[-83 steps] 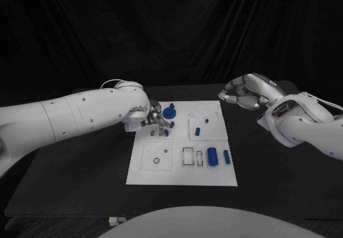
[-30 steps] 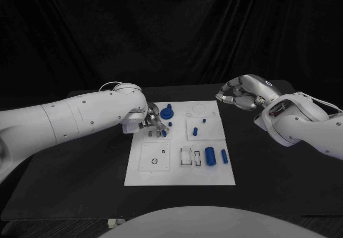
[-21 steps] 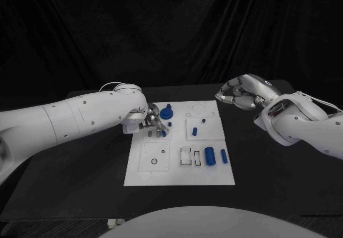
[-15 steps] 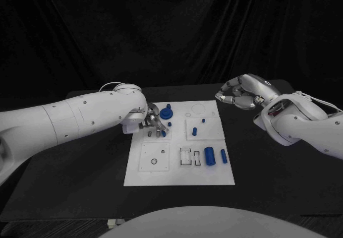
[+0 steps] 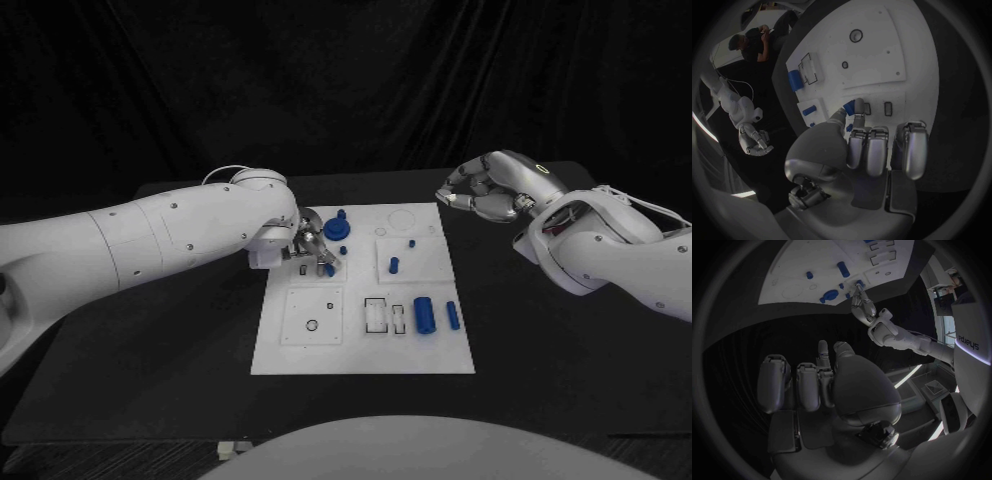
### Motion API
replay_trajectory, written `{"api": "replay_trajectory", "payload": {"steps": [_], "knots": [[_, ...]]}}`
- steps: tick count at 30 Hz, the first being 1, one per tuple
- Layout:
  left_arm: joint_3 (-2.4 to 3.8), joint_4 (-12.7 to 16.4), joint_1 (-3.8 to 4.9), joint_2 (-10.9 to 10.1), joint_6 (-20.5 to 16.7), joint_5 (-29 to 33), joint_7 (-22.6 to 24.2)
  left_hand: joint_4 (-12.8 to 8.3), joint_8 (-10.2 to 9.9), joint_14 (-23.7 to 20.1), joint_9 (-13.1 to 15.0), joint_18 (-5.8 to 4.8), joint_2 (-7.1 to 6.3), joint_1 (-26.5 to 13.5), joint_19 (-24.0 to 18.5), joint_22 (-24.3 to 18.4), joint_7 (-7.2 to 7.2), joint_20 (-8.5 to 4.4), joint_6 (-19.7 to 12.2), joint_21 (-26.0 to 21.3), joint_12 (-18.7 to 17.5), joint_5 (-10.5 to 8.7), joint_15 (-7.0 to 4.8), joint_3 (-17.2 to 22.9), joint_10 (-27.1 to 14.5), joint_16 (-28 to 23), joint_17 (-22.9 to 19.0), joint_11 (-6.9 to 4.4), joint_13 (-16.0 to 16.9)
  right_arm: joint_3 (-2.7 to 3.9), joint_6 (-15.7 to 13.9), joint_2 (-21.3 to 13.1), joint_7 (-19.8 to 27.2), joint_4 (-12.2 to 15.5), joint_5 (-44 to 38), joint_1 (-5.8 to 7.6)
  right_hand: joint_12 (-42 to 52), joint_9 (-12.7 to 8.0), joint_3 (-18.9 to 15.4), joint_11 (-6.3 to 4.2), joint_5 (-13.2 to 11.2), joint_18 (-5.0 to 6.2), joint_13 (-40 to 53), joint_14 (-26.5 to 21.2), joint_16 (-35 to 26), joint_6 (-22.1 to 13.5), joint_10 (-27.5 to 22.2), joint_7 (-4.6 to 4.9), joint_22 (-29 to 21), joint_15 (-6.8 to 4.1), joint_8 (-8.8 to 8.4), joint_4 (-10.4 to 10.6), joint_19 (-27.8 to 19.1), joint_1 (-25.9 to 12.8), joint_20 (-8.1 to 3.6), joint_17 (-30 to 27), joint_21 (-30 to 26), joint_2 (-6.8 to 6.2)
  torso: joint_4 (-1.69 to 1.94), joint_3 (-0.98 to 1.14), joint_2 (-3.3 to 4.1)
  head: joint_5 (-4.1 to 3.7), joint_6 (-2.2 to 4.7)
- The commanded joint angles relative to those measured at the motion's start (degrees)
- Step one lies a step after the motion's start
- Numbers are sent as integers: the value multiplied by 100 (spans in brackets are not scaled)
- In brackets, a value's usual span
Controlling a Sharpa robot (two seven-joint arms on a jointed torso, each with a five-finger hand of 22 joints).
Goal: Assemble the parts on the task board
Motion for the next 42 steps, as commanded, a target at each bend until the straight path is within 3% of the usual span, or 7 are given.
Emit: {"api": "replay_trajectory", "payload": {"steps": [1,12,17,25,28,42], "knots": [[5,5,-14,2,88,0,124,-58,-51,585,23,26,-17,81,-43,749,-13,-1,48,-35,20,83,-16,114,600,38,1510,-21,1507,4,36,4,-9,-6,0,-15,-7,-10,30,2,38,84,442,373,-17,48,366,10,1101,-20,-37,2,104,73,48,137,-31,18,0,-2,-1,-2,-1],[5,24,-18,-17,122,0,157,-205,-129,585,70,28,-63,170,-49,747,-21,-8,67,-51,20,157,-25,313,600,38,1510,-30,1507,4,57,23,-12,-33,0,-22,-46,-22,80,2,94,88,367,368,-27,58,327,12,1095,-21,-63,-29,96,148,47,117,-52,-5,0,0,-5,17,-1],[5,34,-19,-37,117,0,181,-372,-198,585,119,27,-127,246,-39,760,-28,-16,86,-56,20,182,-32,550,600,38,1510,-38,1507,4,66,27,-18,-37,0,-26,-60,-27,102,4,126,91,342,365,-34,60,313,15,1091,-20,-75,-41,91,178,47,105,-66,-17,-1,-4,-3,27,-1],[5,89,-21,-124,42,0,234,-701,-311,585,242,26,-319,261,-29,781,-19,-24,113,-71,20,638,-36,1157,600,38,1510,-38,1507,4,72,31,-25,-48,0,-29,-80,-31,125,4,154,91,304,363,-40,61,293,17,1091,-20,-86,-53,89,207,47,95,-68,-24,2,-3,-7,20,-1],[5,119,-21,-165,-25,0,262,-789,-337,585,300,27,-404,197,-27,786,-17,-23,128,-79,20,724,-35,1388,600,38,1510,-36,1507,4,74,30,-28,-54,0,-29,-94,-33,135,5,164,92,276,361,-43,61,278,18,1089,-19,-91,-57,87,218,47,89,-73,-26,2,-5,-5,13,-1],[6,280,-17,-407,-394,0,338,-904,-357,585,437,19,-555,6,9,824,-21,-26,175,-73,20,741,-43,1795,600,38,1510,-45,1507,4,81,34,-37,-78,0,-34,-111,-35,144,6,173,93,243,362,-42,60,260,19,1089,-19,-96,-62,87,229,47,91,-75,-29,4,-2,-11,32,-1]]}}
